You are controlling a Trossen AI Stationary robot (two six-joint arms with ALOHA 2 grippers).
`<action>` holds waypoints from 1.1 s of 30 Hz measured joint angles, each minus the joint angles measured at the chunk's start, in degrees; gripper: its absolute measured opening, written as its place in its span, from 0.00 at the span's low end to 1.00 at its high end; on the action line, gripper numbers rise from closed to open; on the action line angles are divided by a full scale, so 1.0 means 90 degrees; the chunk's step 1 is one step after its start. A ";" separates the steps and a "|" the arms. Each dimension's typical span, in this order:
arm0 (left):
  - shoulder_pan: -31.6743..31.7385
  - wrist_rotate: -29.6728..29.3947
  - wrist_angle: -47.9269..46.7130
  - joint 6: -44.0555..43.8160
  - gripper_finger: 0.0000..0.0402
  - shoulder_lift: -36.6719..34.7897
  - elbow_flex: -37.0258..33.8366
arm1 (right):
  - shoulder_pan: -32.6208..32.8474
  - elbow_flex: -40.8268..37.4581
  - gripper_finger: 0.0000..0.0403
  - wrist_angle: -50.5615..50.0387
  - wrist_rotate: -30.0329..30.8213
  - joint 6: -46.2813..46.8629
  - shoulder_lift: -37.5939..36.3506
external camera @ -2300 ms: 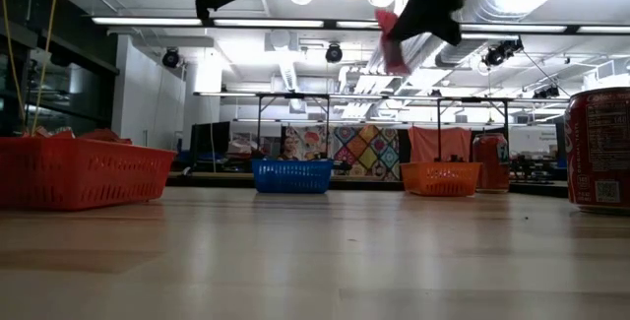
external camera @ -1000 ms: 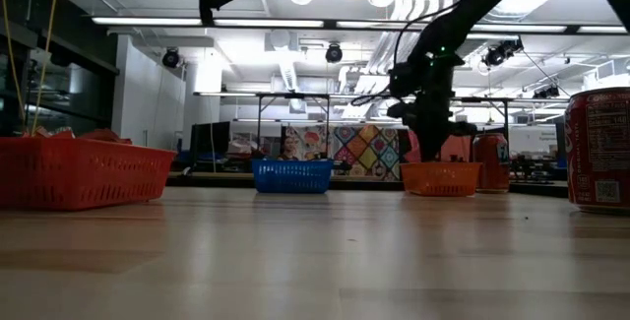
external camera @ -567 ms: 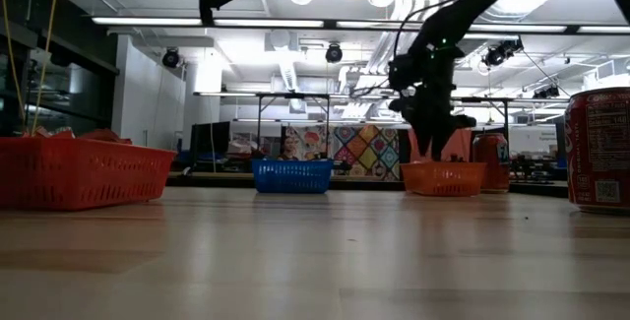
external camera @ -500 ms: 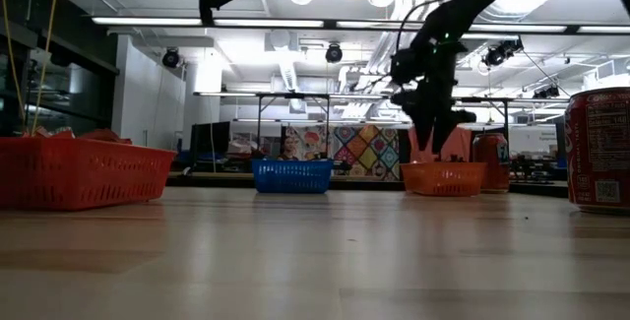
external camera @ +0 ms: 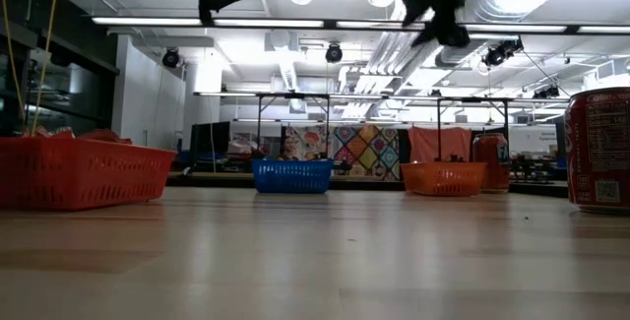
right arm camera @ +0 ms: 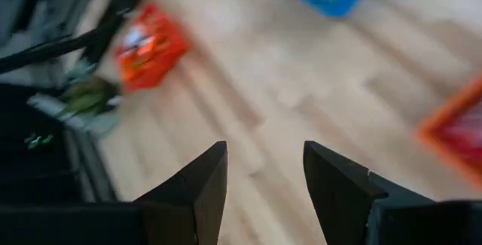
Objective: Sort candy
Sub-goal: Put the red candy pack into the orange basket
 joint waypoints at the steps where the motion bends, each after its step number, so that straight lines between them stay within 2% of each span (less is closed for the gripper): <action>1: 0.0000 0.0000 -0.0028 -0.0002 0.67 0.0000 0.0000 | 0.0299 0.0000 0.42 0.0067 0.0043 0.0195 -0.0099; 5: 0.0000 0.0000 -0.0063 -0.0003 0.67 0.0000 0.0000 | 0.1676 0.0002 0.42 0.0414 0.0224 0.1048 -0.0265; 9: 0.0000 0.0000 -0.0063 -0.0003 0.67 0.0000 0.0000 | 0.3121 0.0002 0.42 0.0354 0.0315 0.1388 -0.0151; 17: -0.0002 0.0000 -0.0242 -0.0006 0.67 0.0000 0.0000 | 0.5330 -0.0202 0.42 -0.0673 0.1149 0.2341 0.0414; 20: -0.0004 0.0000 -0.0315 -0.0007 0.67 0.0001 0.0000 | 0.5900 -0.0938 0.42 -0.0724 0.0893 0.2914 0.0524; 26: -0.0002 0.0000 -0.0364 -0.0006 0.67 0.0000 0.0000 | 0.7078 -0.2633 0.42 -0.0039 -0.0158 0.4537 0.0416; 29: -0.0002 0.0000 -0.0364 -0.0006 0.67 0.0000 0.0000 | 0.7675 -0.3093 0.42 0.0569 -0.0509 0.5328 0.0415; 33: 0.0000 0.0000 -0.0403 0.0027 0.67 0.0000 0.0000 | 0.8323 -0.3511 0.42 0.1583 -0.0551 0.6509 0.0415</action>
